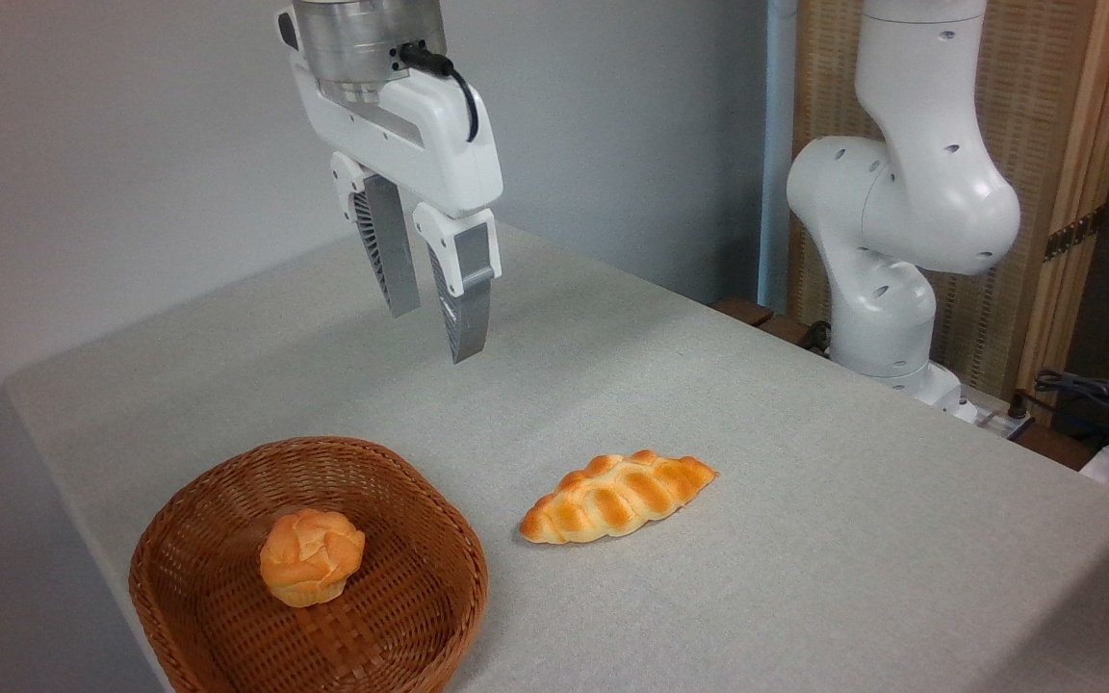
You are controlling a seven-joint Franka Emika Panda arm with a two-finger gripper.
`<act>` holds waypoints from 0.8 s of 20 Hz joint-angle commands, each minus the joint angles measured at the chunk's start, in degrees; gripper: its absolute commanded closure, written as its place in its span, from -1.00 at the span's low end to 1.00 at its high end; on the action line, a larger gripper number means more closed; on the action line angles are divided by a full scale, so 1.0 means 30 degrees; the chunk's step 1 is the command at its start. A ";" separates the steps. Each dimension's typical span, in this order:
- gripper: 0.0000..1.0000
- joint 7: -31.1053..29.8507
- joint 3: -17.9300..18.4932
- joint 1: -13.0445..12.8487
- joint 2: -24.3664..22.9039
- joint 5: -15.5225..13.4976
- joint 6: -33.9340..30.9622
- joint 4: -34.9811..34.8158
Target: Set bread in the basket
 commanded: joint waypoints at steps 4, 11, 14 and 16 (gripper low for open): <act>-1.00 0.0279 0.1372 -0.0205 0.0196 -0.0197 -0.0317 0.1262; -1.00 0.0132 0.1138 -0.0733 0.0810 0.0944 -0.0317 0.1349; -1.00 0.0073 0.1109 -0.0733 0.0840 0.0946 -0.0317 0.1584; -1.00 0.0044 0.1080 -0.0733 0.0928 0.0976 -0.0375 0.1671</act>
